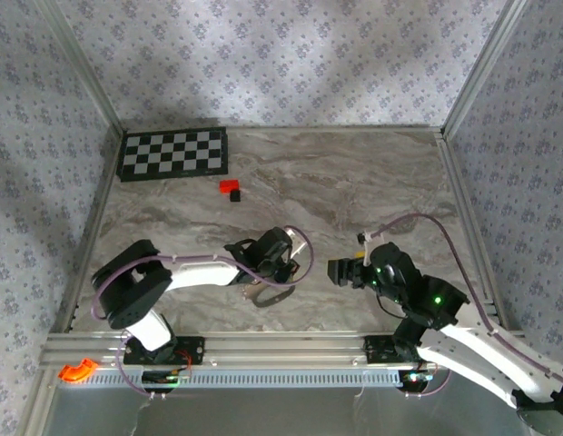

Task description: Put the keys on the keyring

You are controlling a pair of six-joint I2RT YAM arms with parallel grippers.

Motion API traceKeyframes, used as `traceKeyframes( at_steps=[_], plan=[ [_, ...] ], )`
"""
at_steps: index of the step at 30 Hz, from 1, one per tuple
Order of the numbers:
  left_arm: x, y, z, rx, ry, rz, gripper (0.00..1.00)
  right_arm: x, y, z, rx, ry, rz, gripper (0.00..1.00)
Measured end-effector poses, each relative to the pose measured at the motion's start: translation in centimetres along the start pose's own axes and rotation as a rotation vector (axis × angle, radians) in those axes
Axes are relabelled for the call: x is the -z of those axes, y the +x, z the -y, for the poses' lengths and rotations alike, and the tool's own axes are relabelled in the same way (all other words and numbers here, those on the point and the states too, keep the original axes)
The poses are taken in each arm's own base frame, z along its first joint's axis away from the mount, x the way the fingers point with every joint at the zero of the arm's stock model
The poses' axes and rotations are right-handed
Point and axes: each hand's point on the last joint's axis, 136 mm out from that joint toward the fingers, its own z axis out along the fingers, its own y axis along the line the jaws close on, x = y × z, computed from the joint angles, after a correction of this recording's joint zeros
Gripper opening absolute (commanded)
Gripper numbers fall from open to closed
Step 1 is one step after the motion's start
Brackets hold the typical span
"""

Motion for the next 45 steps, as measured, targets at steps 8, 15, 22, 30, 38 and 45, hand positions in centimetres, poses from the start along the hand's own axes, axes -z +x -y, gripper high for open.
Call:
traceKeyframes(
  at_steps=[8, 15, 22, 30, 38, 45],
  plan=[
    [-0.5, -0.2, 0.2, 0.000, 0.007, -0.001, 0.27, 0.1, 0.7, 2.2, -0.037, 0.073, -0.001, 0.91],
    [0.6, -0.1, 0.2, -0.028, -0.021, -0.011, 0.31, -0.4, 1.5, 3.4, -0.060, 0.109, -0.021, 0.92],
    [2.4, 0.2, 2.2, -0.100, -0.006, -0.038, 0.32, -0.6, 1.7, 3.9, -0.085, 0.112, -0.033, 0.93],
    [1.6, 0.7, 3.2, -0.185, -0.018, -0.150, 0.33, -0.8, 2.1, 4.5, -0.114, 0.126, -0.045, 0.95],
    [-0.6, 2.3, 2.3, -0.234, -0.085, -0.292, 0.31, -1.1, 2.7, 5.4, -0.147, 0.141, -0.062, 0.99],
    [-0.9, 2.7, 1.9, -0.289, -0.153, -0.344, 0.30, -1.1, 2.8, 5.4, -0.156, 0.137, -0.062, 1.00]
  ],
)
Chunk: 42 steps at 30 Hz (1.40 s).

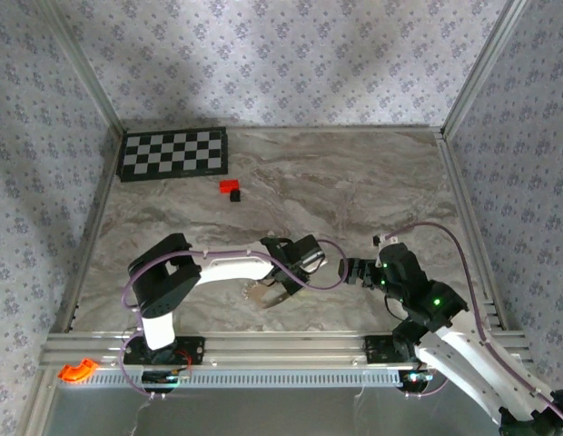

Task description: Put the keys on the keyring

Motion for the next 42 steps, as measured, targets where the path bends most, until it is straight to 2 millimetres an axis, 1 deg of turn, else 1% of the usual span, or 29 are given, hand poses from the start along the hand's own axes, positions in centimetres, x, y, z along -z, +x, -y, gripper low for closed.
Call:
traceKeyframes(
  at_steps=[6, 11, 18, 22, 29, 37, 42],
  plan=[
    [0.0, -0.3, -0.3, -0.044, -0.062, -0.017, 0.28, 0.1, -0.1, 0.1, -0.007, -0.002, 0.004, 1.00],
    [0.4, -0.4, -0.5, -0.072, -0.099, -0.024, 0.28, 0.0, 0.1, 0.3, -0.011, 0.004, 0.002, 1.00],
    [0.9, -1.1, -0.8, -0.089, -0.131, -0.015, 0.28, 0.0, 0.1, 0.6, -0.019, 0.008, 0.007, 1.00],
    [0.5, -1.4, -0.9, -0.101, -0.144, -0.023, 0.28, 0.0, 0.1, 0.7, -0.025, 0.012, 0.005, 1.00],
    [-0.8, -0.7, -1.4, -0.123, -0.182, -0.063, 0.27, 0.4, 0.2, 1.2, -0.036, 0.023, 0.005, 1.00],
    [-0.8, -0.8, -2.0, -0.131, -0.217, -0.062, 0.23, 0.4, 0.4, 1.4, -0.041, 0.026, -0.001, 1.00],
    [-0.7, -0.8, -2.1, -0.133, -0.223, -0.061, 0.22, 0.5, 0.3, 1.5, -0.047, 0.031, 0.003, 1.00]
  ],
)
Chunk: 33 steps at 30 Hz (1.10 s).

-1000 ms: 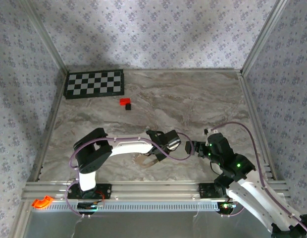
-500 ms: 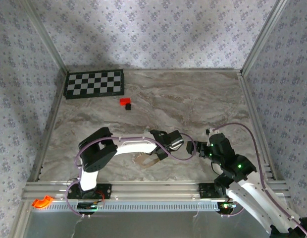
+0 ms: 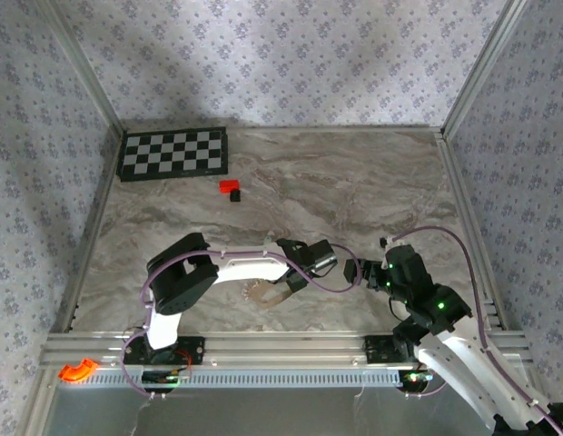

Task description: Put the keys on the keyring

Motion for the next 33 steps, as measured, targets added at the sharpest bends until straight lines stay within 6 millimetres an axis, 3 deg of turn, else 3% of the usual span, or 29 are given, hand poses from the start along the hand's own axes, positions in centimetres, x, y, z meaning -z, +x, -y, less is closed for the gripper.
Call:
traceKeyframes(
  at_steps=[10, 21, 26, 33],
  plan=[
    [-0.3, -0.1, -0.1, -0.011, -0.011, 0.001, 0.18, 0.0, 0.0, 0.3, -0.006, 0.010, 0.000, 1.00],
    [0.2, -0.5, -0.1, -0.036, -0.036, 0.020, 0.02, 0.1, -0.2, 0.4, -0.013, 0.012, 0.008, 0.99],
    [2.4, -0.7, 0.5, -0.053, -0.023, 0.083, 0.00, 0.4, -0.4, 0.3, -0.015, 0.001, 0.028, 0.96],
    [8.6, -1.2, -0.9, -0.005, 0.020, 0.266, 0.00, 0.5, -1.0, -0.1, -0.004, -0.015, 0.052, 0.95]
  ],
)
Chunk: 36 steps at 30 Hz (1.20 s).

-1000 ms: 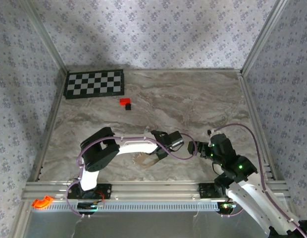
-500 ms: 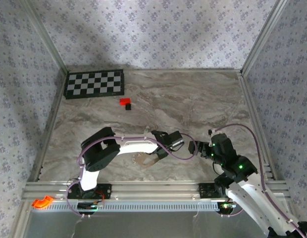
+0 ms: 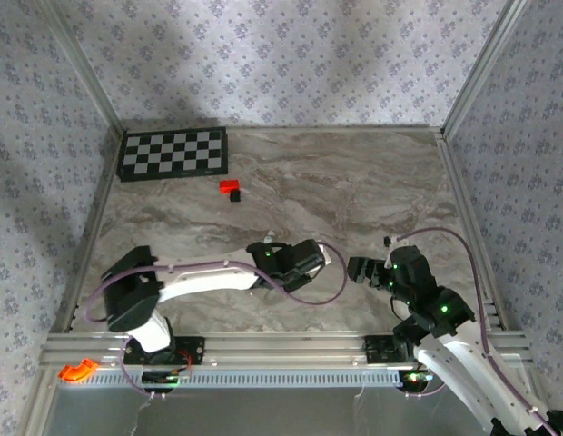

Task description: Put the keys on the keyring

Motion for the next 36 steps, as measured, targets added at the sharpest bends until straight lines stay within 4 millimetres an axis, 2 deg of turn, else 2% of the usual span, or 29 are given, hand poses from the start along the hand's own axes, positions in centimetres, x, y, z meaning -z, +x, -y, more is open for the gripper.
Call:
traceKeyframes(
  at_steps=[6, 12, 16, 23, 26, 32, 36],
  plan=[
    [4.7, -1.1, -0.8, 0.033, 0.066, 0.166, 0.00, 0.2, -1.1, -2.1, 0.028, -0.102, 0.036, 0.90],
    [8.5, -1.5, -2.8, 0.108, 0.133, 0.304, 0.00, 1.4, -2.5, -7.0, 0.099, -0.321, 0.099, 0.79],
    [11.1, -1.8, -2.8, 0.121, 0.189, 0.424, 0.00, 2.8, -2.6, -10.5, 0.174, -0.475, 0.127, 0.74],
    [15.1, -2.5, -2.3, 0.102, 0.265, 0.618, 0.00, 5.6, -1.7, -15.4, 0.339, -0.696, 0.162, 0.66],
    [16.7, -2.8, -2.0, 0.084, 0.303, 0.686, 0.00, 6.3, -1.1, -17.1, 0.420, -0.757, 0.154, 0.59],
    [20.0, -3.8, -1.2, 0.040, 0.377, 0.812, 0.00, 8.8, 0.3, -20.9, 0.588, -0.898, 0.165, 0.37],
    [21.8, -4.1, -0.9, 0.011, 0.410, 0.874, 0.00, 10.3, 1.2, -22.3, 0.669, -0.973, 0.193, 0.28]
  ],
)
